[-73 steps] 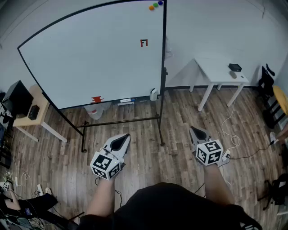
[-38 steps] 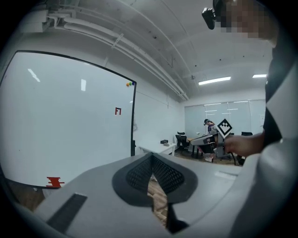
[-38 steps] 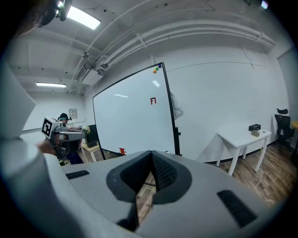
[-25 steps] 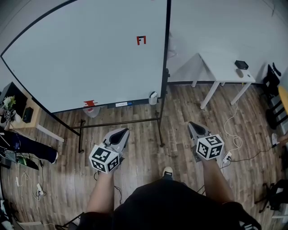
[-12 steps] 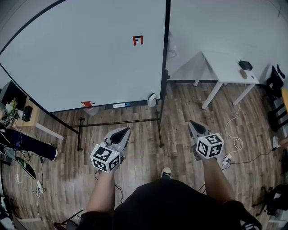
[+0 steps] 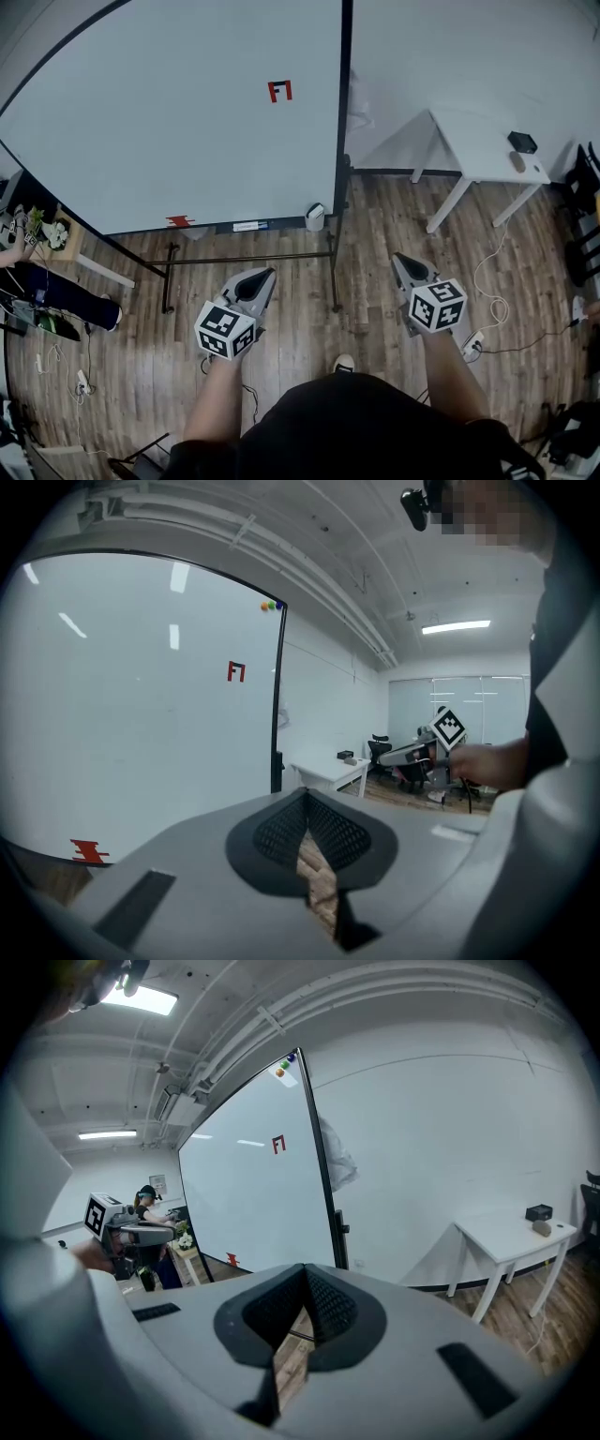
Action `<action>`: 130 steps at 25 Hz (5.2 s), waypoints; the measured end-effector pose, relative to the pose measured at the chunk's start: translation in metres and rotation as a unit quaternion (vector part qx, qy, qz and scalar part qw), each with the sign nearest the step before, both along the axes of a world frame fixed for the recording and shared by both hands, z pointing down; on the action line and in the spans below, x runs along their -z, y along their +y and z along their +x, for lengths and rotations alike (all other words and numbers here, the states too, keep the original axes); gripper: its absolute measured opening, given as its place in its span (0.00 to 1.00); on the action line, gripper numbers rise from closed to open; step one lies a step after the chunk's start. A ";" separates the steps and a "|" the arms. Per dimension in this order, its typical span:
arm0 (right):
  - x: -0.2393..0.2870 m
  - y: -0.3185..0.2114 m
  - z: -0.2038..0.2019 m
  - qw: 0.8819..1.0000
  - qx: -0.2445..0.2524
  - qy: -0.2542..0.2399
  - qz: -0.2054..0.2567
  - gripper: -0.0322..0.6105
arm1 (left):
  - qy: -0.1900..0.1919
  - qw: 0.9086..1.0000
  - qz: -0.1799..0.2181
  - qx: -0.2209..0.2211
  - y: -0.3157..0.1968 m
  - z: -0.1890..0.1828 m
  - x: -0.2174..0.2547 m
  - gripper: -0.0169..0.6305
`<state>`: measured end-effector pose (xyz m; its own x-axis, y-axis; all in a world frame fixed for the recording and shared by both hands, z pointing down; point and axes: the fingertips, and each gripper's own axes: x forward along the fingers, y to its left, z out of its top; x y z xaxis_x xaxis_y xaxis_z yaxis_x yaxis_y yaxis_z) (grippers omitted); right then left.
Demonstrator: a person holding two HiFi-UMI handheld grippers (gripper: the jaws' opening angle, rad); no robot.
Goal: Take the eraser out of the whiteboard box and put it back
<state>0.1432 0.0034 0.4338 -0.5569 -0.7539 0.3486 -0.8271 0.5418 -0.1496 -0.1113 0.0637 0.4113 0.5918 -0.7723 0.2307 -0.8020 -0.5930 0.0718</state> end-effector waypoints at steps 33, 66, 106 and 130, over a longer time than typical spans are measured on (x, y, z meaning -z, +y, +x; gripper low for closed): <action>-0.028 -0.108 0.029 0.997 0.068 -0.009 -0.016 0.04 | -0.020 0.998 -0.015 0.057 -0.086 0.045 -0.015 0.04; -0.038 -0.104 0.043 0.997 0.074 -0.005 -0.027 0.04 | -0.022 0.998 -0.011 0.056 -0.098 0.063 -0.014 0.04; -0.078 -0.173 -0.018 0.995 0.068 0.004 -0.079 0.04 | -0.014 0.999 -0.042 0.024 -0.193 0.004 -0.056 0.05; -0.125 -0.199 -0.049 0.990 0.077 0.026 -0.118 0.04 | -0.018 0.996 -0.086 0.002 -0.254 0.004 -0.113 0.06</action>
